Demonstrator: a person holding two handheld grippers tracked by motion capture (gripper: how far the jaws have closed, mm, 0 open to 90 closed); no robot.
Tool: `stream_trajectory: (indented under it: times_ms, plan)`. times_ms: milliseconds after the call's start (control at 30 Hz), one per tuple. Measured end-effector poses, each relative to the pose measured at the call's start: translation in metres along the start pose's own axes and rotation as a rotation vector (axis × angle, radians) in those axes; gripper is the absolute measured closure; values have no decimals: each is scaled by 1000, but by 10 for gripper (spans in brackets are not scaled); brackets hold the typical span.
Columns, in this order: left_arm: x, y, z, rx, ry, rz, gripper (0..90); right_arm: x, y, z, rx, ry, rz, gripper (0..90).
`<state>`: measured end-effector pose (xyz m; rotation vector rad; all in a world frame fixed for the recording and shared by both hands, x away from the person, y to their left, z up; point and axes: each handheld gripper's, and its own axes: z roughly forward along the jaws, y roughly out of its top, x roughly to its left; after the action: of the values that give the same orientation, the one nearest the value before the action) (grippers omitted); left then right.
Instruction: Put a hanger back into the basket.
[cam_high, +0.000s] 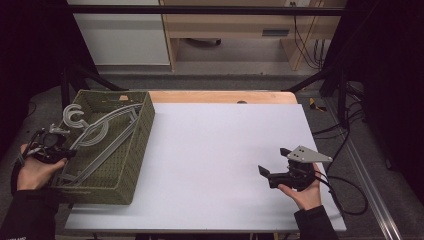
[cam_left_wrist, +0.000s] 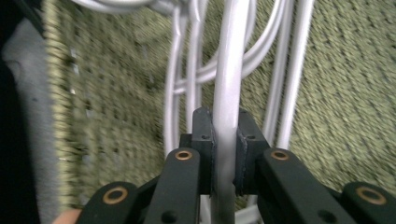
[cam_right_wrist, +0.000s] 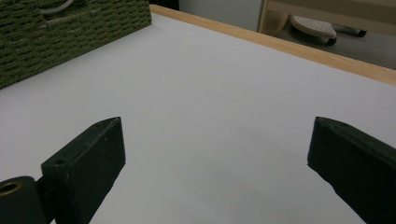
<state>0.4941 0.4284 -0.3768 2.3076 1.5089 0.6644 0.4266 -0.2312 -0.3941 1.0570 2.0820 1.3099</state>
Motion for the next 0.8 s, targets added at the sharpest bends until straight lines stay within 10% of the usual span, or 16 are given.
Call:
stream_trajectory:
  times_ms: [267,433,800]
  plan:
    - [8,-3,-10,-76,-5,-76,658,-1,0,-1,-8,-1,-1,45]
    - [3,-10,-30,-220,-29,-100,595,-1,0,-1,-10,-1,1,44]
    - [-52,-18,-61,-595,-225,-92,304,-1,1,-4,-27,7,2,40]
